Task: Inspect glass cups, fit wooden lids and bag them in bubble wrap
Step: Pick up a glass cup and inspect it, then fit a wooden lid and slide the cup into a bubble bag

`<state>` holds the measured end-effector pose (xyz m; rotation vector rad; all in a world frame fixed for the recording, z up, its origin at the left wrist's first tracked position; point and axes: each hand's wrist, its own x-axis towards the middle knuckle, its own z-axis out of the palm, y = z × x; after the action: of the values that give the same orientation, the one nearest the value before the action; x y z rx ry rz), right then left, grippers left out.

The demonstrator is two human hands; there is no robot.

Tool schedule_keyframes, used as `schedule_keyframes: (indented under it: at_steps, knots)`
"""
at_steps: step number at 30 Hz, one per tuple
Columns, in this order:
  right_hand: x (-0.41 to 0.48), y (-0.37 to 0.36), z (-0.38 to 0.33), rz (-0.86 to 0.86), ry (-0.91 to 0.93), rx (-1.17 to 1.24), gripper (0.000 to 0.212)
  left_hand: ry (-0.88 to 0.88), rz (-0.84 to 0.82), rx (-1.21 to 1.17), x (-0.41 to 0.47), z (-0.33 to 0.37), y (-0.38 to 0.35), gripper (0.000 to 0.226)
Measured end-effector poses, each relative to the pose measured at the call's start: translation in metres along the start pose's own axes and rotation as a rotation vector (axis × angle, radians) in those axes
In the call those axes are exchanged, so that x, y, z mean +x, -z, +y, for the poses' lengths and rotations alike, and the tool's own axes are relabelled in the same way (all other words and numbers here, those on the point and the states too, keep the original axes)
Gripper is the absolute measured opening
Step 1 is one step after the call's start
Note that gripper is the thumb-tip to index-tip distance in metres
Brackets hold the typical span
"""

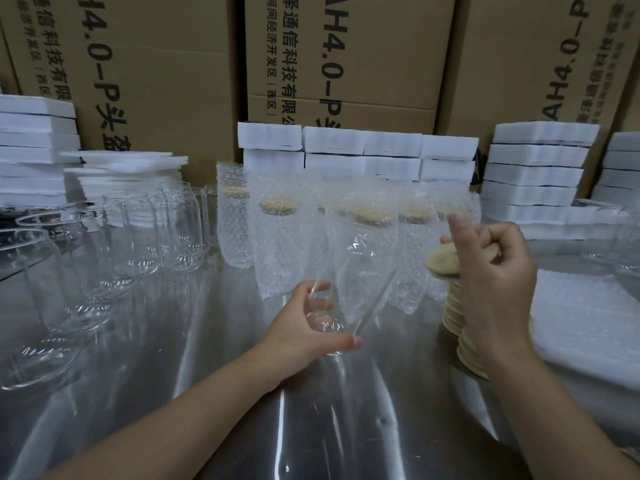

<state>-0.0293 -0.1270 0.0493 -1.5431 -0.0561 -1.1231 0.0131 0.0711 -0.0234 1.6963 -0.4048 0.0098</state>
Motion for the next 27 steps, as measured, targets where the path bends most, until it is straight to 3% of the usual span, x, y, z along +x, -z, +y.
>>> schedule_keyframes:
  at_steps: [5,9,15,20,27]
  knots:
    - [0.001,-0.004,0.002,0.005,-0.143,0.321,0.073,-0.054,-0.076,0.09,-0.004,0.001,0.0,0.092]
    - [-0.001,-0.011,0.004,-0.044,-0.217,0.418,0.067,-0.088,-0.14,0.155,-0.005,0.001,-0.002,0.089]
    - [-0.009,-0.019,0.007,-0.13,-0.282,0.403,0.061,-0.095,-0.178,0.145,-0.007,0.001,-0.003,0.081]
    - [-0.013,-0.02,0.011,-0.263,-0.214,0.391,0.024,-0.065,-0.199,0.07,-0.009,0.003,-0.005,0.078]
    - [-0.013,-0.021,0.014,-0.392,-0.2,0.398,0.037,-0.037,-0.212,0.022,-0.009,0.002,-0.003,0.082]
